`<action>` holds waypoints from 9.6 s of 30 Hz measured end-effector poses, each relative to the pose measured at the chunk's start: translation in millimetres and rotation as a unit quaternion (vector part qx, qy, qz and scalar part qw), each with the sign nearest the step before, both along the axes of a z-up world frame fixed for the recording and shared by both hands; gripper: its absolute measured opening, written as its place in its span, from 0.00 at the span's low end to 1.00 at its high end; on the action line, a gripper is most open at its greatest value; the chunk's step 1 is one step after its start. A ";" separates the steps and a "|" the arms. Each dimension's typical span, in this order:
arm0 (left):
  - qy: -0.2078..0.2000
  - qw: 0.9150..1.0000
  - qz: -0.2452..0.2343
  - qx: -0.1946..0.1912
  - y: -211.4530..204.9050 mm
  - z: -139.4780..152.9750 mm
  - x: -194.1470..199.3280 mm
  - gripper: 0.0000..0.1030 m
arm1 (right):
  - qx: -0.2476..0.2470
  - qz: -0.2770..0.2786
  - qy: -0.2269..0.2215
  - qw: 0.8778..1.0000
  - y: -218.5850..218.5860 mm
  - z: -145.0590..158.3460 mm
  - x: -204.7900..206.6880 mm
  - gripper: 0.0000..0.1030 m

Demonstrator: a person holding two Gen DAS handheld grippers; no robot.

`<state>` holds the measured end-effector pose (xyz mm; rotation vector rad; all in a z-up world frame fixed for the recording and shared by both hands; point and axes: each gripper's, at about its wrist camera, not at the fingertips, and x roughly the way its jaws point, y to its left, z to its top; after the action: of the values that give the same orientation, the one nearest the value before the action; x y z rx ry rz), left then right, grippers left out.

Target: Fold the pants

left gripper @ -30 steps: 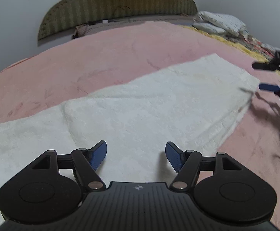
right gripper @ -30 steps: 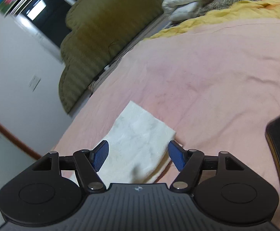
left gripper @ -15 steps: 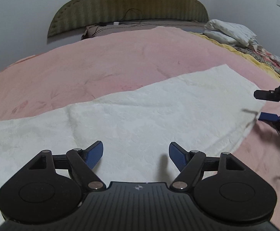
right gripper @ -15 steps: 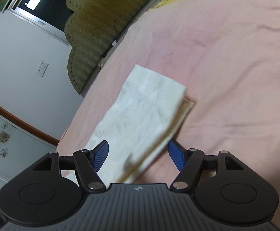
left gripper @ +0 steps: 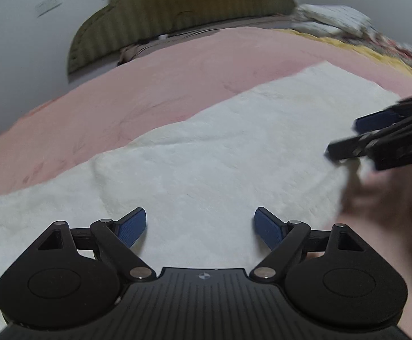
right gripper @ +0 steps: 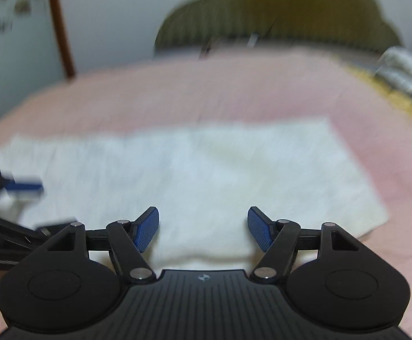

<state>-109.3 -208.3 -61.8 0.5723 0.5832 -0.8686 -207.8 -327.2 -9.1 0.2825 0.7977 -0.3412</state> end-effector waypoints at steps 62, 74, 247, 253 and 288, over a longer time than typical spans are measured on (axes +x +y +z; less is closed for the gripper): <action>0.289 0.933 0.109 -0.183 26.5 34.2 94.8 0.92 | 0.154 -0.242 -0.202 0.937 -92.1 -10.2 -64.2 0.15; 0.580 0.739 0.119 -0.321 -29.7 -18.0 141.8 1.00 | -0.169 0.106 -0.092 0.976 80.7 31.8 25.4 0.14; 0.297 0.727 0.508 -0.354 461.7 51.8 113.8 0.50 | -0.123 0.521 -0.128 0.835 397.0 37.5 132.8 0.43; 0.343 0.681 0.492 -0.420 475.8 30.8 122.9 0.67 | -0.265 0.546 -0.125 0.785 466.2 3.5 137.0 0.44; 0.037 0.885 0.379 -0.269 333.3 144.4 117.0 0.13 | 0.051 0.426 -0.130 0.894 351.0 41.5 271.5 0.31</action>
<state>7.7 124.9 82.6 -0.2097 0.5406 -0.2677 63.7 23.8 32.4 0.0523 0.6046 0.5616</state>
